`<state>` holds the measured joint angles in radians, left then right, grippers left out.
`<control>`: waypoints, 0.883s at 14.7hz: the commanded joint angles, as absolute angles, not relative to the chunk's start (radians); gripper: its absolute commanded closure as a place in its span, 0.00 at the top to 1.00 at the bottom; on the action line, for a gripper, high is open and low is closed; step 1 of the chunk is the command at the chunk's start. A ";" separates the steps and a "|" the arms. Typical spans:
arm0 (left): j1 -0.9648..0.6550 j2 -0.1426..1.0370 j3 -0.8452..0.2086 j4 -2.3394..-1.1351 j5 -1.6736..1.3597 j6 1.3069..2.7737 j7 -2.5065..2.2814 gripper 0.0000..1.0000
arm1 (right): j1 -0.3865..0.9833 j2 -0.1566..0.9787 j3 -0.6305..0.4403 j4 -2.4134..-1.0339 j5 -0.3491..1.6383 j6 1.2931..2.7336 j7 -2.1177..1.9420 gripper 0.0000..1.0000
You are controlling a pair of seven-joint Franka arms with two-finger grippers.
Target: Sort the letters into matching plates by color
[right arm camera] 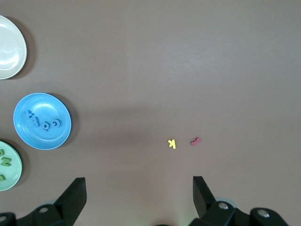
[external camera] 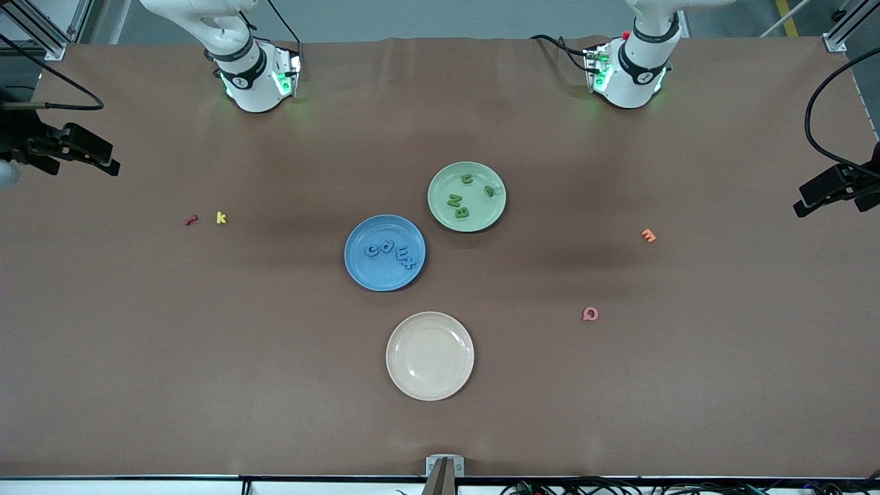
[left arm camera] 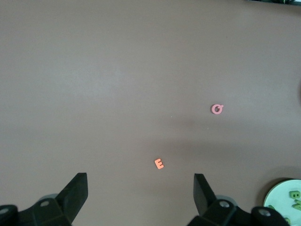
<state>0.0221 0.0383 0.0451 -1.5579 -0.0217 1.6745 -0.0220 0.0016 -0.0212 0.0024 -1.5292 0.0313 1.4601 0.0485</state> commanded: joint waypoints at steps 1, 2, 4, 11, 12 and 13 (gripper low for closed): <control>0.032 -0.035 0.035 -1.646 -0.032 1.673 -0.014 0.99 | 0.025 -0.040 -0.002 -1.534 0.015 1.456 0.043 1.00; 0.032 -0.049 0.035 -1.661 -0.032 1.678 -0.014 0.99 | 0.026 -0.040 -0.002 -1.537 0.015 1.454 0.043 1.00; 0.032 -0.058 0.035 -1.663 -0.032 1.680 -0.014 0.99 | 0.028 -0.037 -0.002 -1.534 0.015 1.477 0.043 1.00; 0.031 -0.066 0.035 -1.637 -0.031 1.632 0.084 0.99 | 0.032 -0.046 -0.005 -1.534 0.015 1.483 0.043 1.00; 0.029 -0.066 0.034 -1.625 -0.031 1.632 0.075 0.99 | 0.035 -0.046 -0.005 -1.535 0.014 1.483 0.043 1.00; 0.026 -0.063 0.029 -1.611 -0.031 1.632 0.066 0.99 | 0.037 -0.045 -0.005 -1.537 0.015 1.489 0.043 1.00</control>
<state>0.0222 -0.0490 0.0417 -1.6279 -0.0219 1.6443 0.0609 0.0250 -0.0294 0.0007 -1.5284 0.0303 1.4812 0.0485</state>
